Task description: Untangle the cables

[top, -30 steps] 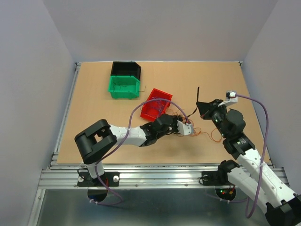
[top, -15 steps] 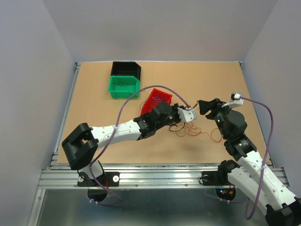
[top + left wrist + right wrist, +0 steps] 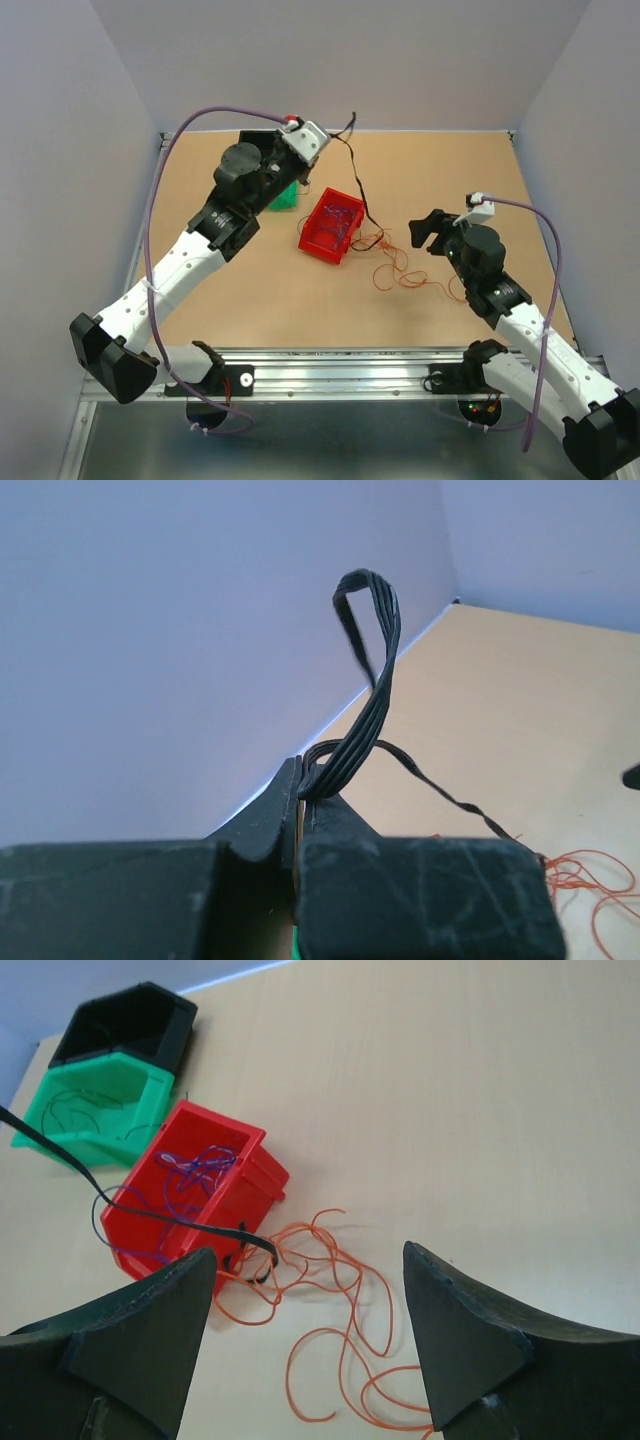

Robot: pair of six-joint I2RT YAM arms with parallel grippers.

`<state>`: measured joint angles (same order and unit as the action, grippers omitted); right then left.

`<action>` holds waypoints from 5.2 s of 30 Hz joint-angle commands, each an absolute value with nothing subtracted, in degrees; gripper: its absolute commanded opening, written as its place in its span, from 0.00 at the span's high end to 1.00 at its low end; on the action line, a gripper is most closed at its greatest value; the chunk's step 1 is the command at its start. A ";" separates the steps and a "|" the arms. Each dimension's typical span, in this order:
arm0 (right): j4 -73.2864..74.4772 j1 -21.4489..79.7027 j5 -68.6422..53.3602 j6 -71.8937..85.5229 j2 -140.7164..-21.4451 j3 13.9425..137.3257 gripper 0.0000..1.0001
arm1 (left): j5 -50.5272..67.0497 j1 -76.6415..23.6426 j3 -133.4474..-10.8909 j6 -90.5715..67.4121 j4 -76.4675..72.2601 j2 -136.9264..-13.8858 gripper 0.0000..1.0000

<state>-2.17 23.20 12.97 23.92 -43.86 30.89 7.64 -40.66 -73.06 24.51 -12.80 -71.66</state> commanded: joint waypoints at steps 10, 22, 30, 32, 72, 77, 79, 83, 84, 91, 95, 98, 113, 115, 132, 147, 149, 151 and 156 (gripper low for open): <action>-6.94 22.76 5.10 19.25 -51.15 32.96 0.21 | 4.04 -23.48 -89.73 21.71 -7.99 -73.82 1.00; -13.87 22.85 -11.06 14.59 -55.18 31.73 0.21 | 25.40 -9.32 -104.41 9.76 -6.94 -78.67 1.00; -27.59 22.85 -27.49 12.04 -76.01 35.94 0.14 | 31.97 -9.32 -109.34 2.74 -5.63 -78.84 1.00; -31.79 23.03 -30.75 12.65 -79.35 36.91 0.17 | 33.30 -9.32 -109.34 1.59 -5.80 -78.31 1.00; -41.31 50.80 5.63 -3.61 -87.42 43.11 1.00 | 27.92 -9.84 -114.14 -3.61 -0.10 -71.18 1.00; -36.74 50.89 10.97 -1.24 -69.02 34.72 0.99 | 14.87 -8.53 -118.48 1.13 5.36 -74.35 1.00; -29.99 50.89 15.61 -0.18 -64.01 33.84 0.99 | 11.27 -7.65 -115.85 2.45 3.70 -74.27 1.00; -18.84 50.89 25.20 5.96 -52.77 33.14 1.00 | 9.67 -6.77 -107.51 4.83 -1.30 -72.86 1.00; -17.94 50.89 27.05 6.41 -51.17 32.79 0.99 | 10.89 -6.77 -103.23 6.23 -2.45 -72.25 1.00; -16.97 50.71 33.30 8.25 -41.93 29.26 0.82 | 12.40 -6.68 -90.70 9.14 -11.52 -73.73 1.00; -13.28 50.71 38.04 9.67 -41.31 30.15 0.71 | 10.37 -5.28 -93.51 8.27 -12.03 -76.81 1.00; -12.83 50.80 40.51 9.84 -40.08 29.62 0.95 | 10.10 -5.01 -94.13 7.91 -13.62 -76.38 1.00; -10.81 50.80 19.67 5.97 -60.10 37.79 0.25 | 17.84 -5.01 -94.22 7.02 -13.19 -73.03 1.00; -10.81 50.71 21.18 6.15 -62.57 39.37 0.25 | 15.31 -5.01 -94.22 7.91 -12.83 -73.91 1.00; -10.99 50.71 20.92 6.68 -60.83 38.41 0.25 | 15.73 -4.92 -88.59 9.84 -18.46 -78.22 1.00; -10.90 50.71 20.92 6.68 -56.34 36.04 0.25 | 17.49 -4.92 -82.89 10.46 -20.83 -79.54 1.00; -10.90 50.80 21.00 6.68 -56.07 36.04 0.25 | 18.19 -4.92 -80.95 11.07 -21.27 -79.02 1.00; -10.90 50.80 21.01 6.77 -56.07 35.95 0.25 | 18.72 -4.92 -78.58 11.86 -21.62 -78.66 1.00; -10.99 50.80 21.01 6.77 -56.16 36.04 0.25 | 22.23 -4.92 -74.98 14.40 -21.27 -78.14 1.00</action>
<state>-9.37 50.70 20.97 6.90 -57.01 37.43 18.70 -5.04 -76.29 11.51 -17.39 -79.94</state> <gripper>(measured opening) 0.753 0.051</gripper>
